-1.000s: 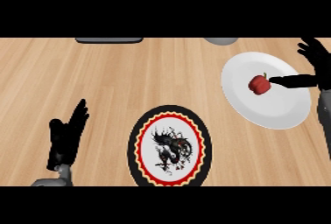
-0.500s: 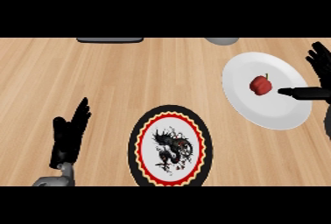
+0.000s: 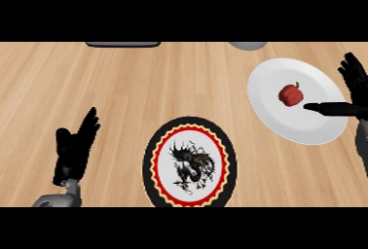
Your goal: Pick the bell pepper from the plate and place it in the plate
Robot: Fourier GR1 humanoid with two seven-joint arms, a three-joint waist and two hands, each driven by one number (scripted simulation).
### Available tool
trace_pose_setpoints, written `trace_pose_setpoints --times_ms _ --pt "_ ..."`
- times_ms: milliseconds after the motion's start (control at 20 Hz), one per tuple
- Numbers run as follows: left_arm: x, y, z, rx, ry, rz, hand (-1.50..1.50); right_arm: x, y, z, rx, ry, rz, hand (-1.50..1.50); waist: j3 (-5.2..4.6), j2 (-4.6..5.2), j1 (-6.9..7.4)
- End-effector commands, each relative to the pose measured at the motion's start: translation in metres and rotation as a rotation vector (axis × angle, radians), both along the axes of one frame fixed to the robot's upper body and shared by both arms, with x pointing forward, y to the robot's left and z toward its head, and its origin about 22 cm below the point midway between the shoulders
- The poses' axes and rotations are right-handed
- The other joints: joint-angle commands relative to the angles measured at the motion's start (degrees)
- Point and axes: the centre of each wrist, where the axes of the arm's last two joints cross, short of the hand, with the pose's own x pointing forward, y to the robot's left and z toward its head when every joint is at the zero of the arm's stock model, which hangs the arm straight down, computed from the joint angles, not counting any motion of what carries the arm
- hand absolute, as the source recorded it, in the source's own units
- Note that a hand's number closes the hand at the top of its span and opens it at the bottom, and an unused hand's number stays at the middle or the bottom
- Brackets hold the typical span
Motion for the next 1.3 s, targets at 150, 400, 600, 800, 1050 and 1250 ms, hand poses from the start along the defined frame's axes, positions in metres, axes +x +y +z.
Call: trace_pose_setpoints --times_ms 150,400,600,800,1050,1250 --pt "0.007 -0.019 -0.001 0.02 -0.02 0.003 0.0 -0.005 0.018 -0.03 -0.066 0.037 -0.056 -1.5 0.02 0.06 0.05" --pt "-0.004 0.002 0.002 0.0 -0.01 -0.03 0.0 -0.014 -0.019 -0.022 -0.076 0.046 -0.105 -1.5 0.08 0.27 0.79" --pt "0.003 -0.012 0.003 0.009 -0.012 0.014 0.0 -0.029 -0.031 -0.029 -0.096 0.071 -0.137 -1.5 0.04 0.08 0.06" --pt "-0.011 -0.012 -0.001 0.013 0.013 0.011 0.0 -0.023 -0.04 -0.012 -0.109 0.09 -0.141 -1.5 0.02 -0.02 0.03" --pt "0.014 -0.017 -0.002 -0.013 0.009 -0.014 0.0 -0.037 -0.05 -0.026 -0.119 0.082 -0.173 -1.5 0.06 0.24 0.31" --pt "0.005 -0.008 0.003 0.008 -0.004 -0.008 0.0 -0.045 -0.07 -0.016 -0.102 0.069 -0.202 -1.5 0.09 0.29 0.56"
